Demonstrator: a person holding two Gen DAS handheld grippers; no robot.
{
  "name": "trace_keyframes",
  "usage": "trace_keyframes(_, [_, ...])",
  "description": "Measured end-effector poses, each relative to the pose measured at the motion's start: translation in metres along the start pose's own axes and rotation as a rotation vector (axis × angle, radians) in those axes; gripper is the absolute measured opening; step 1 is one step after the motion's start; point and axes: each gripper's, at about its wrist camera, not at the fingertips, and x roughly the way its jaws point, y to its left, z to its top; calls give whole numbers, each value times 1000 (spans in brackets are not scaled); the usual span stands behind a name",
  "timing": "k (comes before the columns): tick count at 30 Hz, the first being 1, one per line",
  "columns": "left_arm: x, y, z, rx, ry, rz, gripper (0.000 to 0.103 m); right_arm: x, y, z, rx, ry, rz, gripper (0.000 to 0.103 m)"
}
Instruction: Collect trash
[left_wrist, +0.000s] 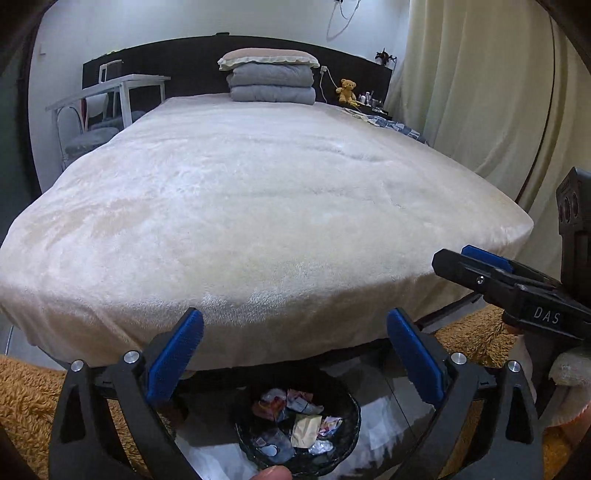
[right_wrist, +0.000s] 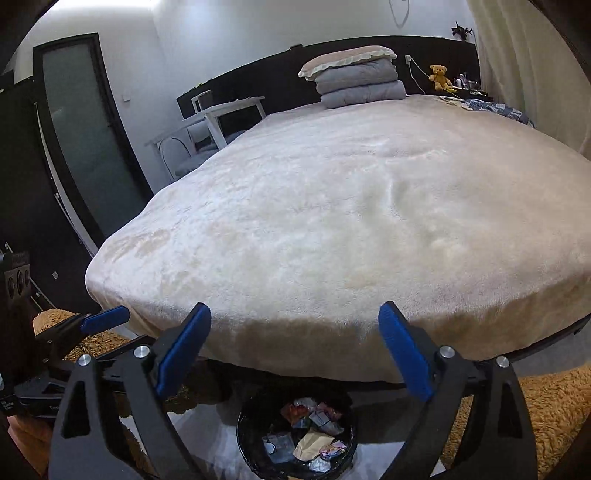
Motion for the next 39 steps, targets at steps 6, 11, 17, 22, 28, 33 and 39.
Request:
trace_keyframes(6, [-5, -2, 0, 23, -40, 14, 96, -7, 9, 1, -81, -30, -14, 91])
trace_keyframes(11, [-6, -2, -1, 25, -42, 25, 96, -5, 10, -1, -81, -31, -18, 91])
trace_keyframes(17, [-7, 5, 1, -3, -45, 27, 96, -2, 9, -1, -74, -22, -21, 91])
trace_keyframes(22, [-8, 8, 1, -20, -48, 23, 96, -1, 7, -1, -73, -19, -16, 91])
trace_keyframes(28, [-7, 10, 3, -26, -50, 23, 96, 0, 8, -1, -77, -18, -16, 91])
trace_keyframes(33, [-7, 10, 3, -25, -48, 24, 96, 0, 8, -1, -77, -17, -17, 91])
trace_keyframes(39, [-7, 10, 3, -25, -47, 24, 96, 0, 8, -1, -78, -19, -21, 91])
